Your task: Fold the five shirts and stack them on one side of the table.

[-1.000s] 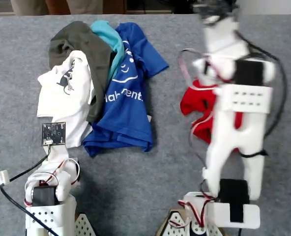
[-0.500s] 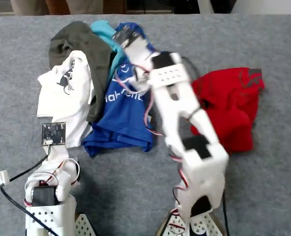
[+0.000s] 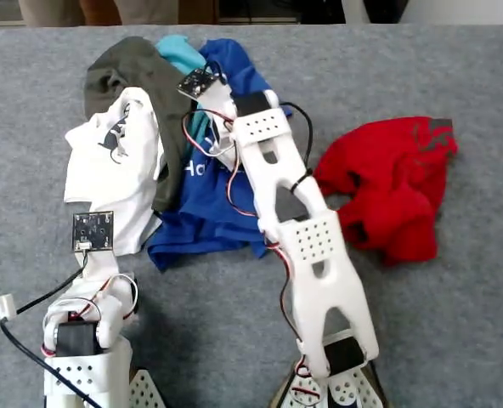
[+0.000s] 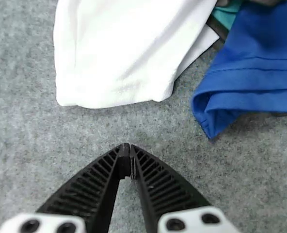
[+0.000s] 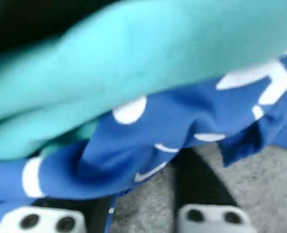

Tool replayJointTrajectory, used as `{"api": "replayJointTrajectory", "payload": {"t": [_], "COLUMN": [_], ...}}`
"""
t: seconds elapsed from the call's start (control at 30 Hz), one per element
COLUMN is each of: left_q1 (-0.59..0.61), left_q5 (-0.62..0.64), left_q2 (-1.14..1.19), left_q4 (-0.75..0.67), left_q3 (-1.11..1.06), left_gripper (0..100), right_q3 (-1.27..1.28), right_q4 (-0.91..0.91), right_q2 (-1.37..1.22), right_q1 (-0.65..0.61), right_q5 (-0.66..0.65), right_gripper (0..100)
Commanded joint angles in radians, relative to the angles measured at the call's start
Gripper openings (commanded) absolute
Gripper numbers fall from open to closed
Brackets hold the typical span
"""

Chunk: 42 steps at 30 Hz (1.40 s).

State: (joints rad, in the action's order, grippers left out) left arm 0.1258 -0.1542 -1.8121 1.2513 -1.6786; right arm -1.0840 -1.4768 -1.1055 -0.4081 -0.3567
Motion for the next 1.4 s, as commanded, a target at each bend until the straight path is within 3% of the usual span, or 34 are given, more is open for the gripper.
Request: {"api": "replayJointTrajectory", "payload": {"t": [0.0,0.13,0.5,0.97,1.2,1.37], "left_q1": [-0.003,-0.003,-0.003,-0.003,-0.003,-0.003], "left_q5": [0.000,0.000,0.000,0.000,0.000,0.000], "left_q2": [-0.007,-0.007,-0.007,-0.007,-0.007,-0.007], "left_q4": [0.003,0.003,0.003,0.003,0.003,0.003], "left_q3": [-0.012,-0.012,-0.012,-0.012,-0.012,-0.012], "left_gripper": [2,2,2,2,2,2], "right_q3": [-0.292,-0.582,-0.582,-0.572,-0.581,-0.582], "right_q4": [-0.095,-0.204,-0.195,0.252,0.071,0.005], "right_q2": [-0.050,-0.081,0.186,0.283,0.291,0.352], "right_q1": [-0.024,-0.058,-0.200,-0.398,-0.390,-0.355], "right_q5": [-0.006,-0.006,-0.008,-0.008,-0.005,-0.006], "right_gripper": [2.7,2.7,2.6,3.1,26.6,27.0]}}
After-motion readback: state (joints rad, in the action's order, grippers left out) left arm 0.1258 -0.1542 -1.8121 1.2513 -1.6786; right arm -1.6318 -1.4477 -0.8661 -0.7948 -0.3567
